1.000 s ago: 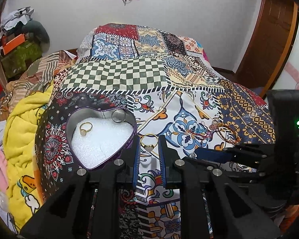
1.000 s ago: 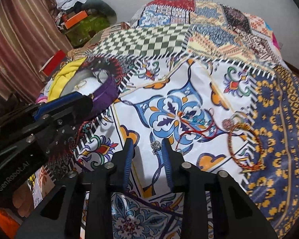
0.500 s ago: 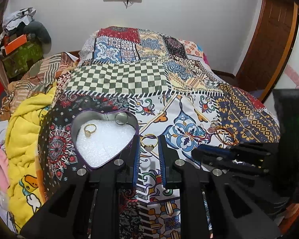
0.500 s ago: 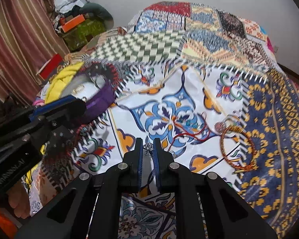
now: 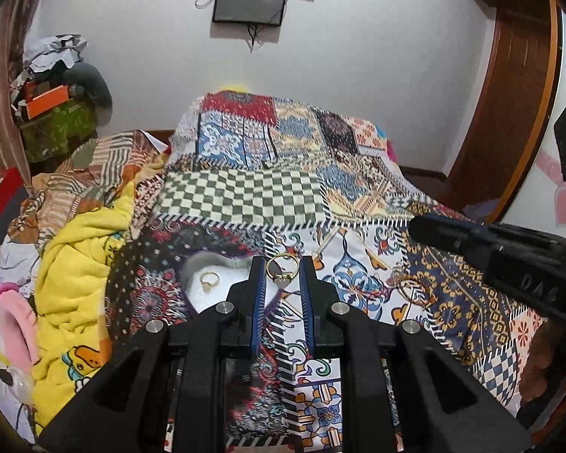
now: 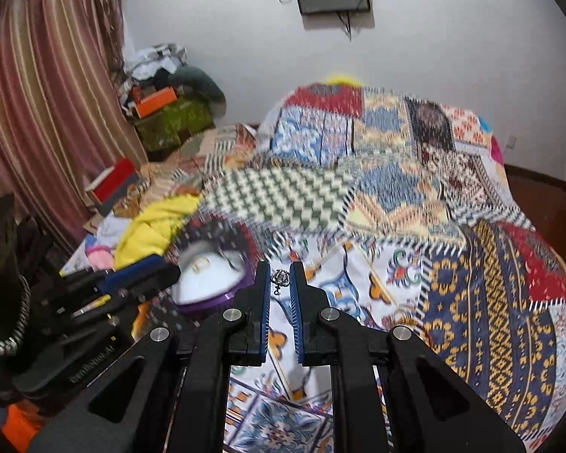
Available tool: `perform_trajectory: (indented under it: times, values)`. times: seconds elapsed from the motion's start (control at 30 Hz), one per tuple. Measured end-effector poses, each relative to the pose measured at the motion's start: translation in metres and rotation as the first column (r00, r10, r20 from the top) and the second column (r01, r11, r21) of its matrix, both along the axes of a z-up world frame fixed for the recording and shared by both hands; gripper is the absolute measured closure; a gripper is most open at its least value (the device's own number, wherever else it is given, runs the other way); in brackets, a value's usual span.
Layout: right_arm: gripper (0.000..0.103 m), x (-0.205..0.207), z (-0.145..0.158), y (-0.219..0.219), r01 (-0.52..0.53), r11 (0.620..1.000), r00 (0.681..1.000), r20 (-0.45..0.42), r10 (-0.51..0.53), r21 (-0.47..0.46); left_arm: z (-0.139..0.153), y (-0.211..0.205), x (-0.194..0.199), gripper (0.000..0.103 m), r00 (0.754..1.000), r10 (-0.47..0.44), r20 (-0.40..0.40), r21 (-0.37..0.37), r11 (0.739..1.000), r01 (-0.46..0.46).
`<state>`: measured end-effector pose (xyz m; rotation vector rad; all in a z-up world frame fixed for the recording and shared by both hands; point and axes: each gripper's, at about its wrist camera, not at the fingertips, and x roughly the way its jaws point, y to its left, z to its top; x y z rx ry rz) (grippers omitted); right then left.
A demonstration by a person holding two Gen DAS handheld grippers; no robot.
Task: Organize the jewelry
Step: 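Carry the held ring with the left tool over the heart tin, then lower the ring onto the foam and open the left tool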
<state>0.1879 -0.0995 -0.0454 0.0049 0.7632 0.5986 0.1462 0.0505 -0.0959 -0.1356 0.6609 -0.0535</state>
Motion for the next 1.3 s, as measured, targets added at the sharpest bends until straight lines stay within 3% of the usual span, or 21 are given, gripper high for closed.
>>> perform_trajectory:
  times: [0.27, 0.5, 0.77, 1.3]
  values:
    - [0.094, -0.007, 0.022, 0.022, -0.033, 0.999, 0.998, 0.057, 0.031, 0.026, 0.011, 0.019, -0.008, 0.087, 0.999, 0.030, 0.041, -0.009, 1.000, -0.030]
    - [0.094, -0.006, 0.026, 0.053, -0.088, 0.996, 0.994, 0.073, 0.086, 0.029, 0.006, 0.037, -0.007, 0.087, 0.998, 0.056, 0.027, -0.010, 0.998, -0.055]
    - [0.094, 0.003, 0.011, 0.079, -0.137, 0.990, 0.990, 0.038, 0.136, 0.034, -0.013, 0.055, 0.001, 0.087, 0.996, 0.085, -0.020, -0.009, 0.996, -0.085]
    - [0.094, 0.029, -0.028, 0.098, -0.173, 0.985, 0.983, -0.066, 0.173, 0.008, -0.059, 0.048, 0.033, 0.087, 0.990, 0.037, -0.137, -0.029, 0.999, -0.042]
